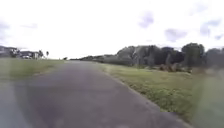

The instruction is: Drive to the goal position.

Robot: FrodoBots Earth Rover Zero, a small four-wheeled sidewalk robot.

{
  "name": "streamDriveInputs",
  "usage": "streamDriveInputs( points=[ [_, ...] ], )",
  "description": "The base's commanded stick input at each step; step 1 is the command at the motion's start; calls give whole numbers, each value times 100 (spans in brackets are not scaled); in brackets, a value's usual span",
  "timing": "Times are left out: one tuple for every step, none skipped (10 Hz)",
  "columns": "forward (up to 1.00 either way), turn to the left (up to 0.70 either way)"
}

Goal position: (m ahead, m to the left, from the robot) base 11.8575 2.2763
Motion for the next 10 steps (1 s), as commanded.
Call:
streamDriveInputs(
  points=[
    [70, 4],
    [70, 10],
    [70, 16],
    [70, 26],
    [70, 35],
    [70, 35],
    [70, 35],
    [70, 35],
    [70, 35],
    [70, 35]
  ],
)
